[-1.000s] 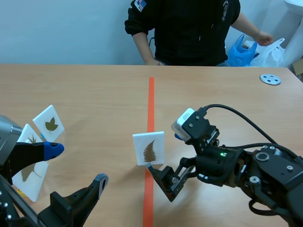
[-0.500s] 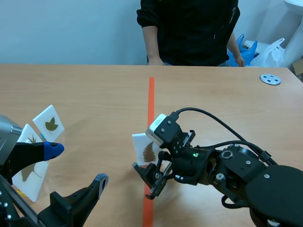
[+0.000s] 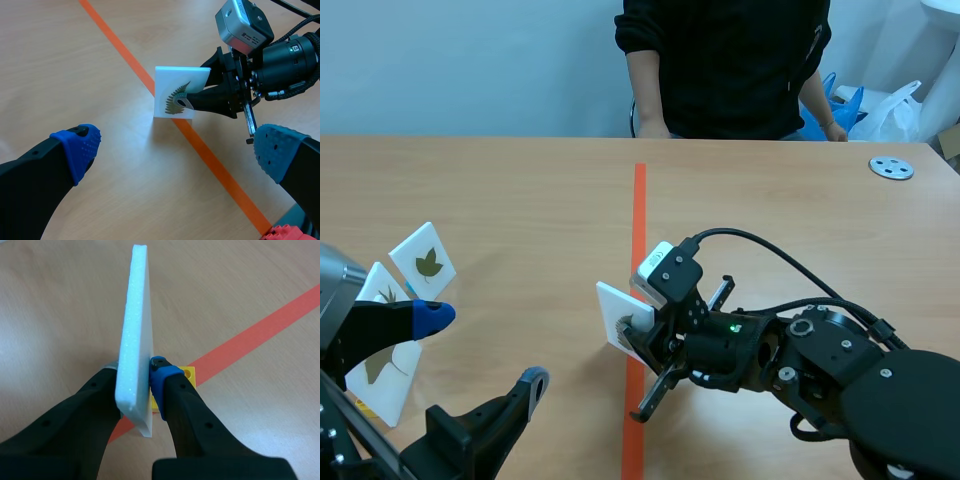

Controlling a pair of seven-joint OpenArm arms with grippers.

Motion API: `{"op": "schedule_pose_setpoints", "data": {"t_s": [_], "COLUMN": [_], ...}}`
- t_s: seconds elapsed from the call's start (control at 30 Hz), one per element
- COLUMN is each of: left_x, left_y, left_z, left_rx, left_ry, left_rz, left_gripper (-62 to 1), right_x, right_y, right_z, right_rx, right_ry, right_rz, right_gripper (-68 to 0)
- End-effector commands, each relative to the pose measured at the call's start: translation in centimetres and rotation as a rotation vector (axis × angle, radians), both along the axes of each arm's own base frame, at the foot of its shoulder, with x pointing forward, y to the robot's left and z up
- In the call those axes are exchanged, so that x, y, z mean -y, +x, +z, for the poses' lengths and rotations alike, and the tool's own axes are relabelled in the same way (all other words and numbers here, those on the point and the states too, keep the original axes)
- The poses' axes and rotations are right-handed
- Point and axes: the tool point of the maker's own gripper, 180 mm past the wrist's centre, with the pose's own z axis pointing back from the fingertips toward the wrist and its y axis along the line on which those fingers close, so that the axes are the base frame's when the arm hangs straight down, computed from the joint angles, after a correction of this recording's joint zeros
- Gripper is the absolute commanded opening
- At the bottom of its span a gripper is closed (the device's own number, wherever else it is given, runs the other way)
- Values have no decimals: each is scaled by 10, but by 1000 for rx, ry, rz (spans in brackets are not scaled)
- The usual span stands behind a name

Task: Sort the leaf by its shape. The table is split by an orange tape line. A compound leaf with several leaflets goes to the left side, a simple leaf with one blade goes to the right side. Return to the home posture when a red brick is placed on the table.

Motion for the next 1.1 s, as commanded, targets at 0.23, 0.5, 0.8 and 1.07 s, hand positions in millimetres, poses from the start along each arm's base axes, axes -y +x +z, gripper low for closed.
{"op": "schedule_pose_setpoints", "data": {"t_s": [0.23,0.5,0.8,1.07], "left_x": [2,2,2,2], "left_y": [4,4,4,4], "left_z": [10,10,10,10], "left_rx": [32,32,32,31], "left_ry": [-22,-22,-22,-21], "left_rz": [3,3,3,3], "left_gripper": [14,14,14,14], "right_x": [28,94,207,253], "right_y": [27,41,80,109], "right_z": [56,99,117,88], "right_rx": [131,189,232,175], "right_ry": [65,80,61,62], "right_rz": [-83,-268,-685,-844], "right_gripper": [-627,-627,-627,-627]}}
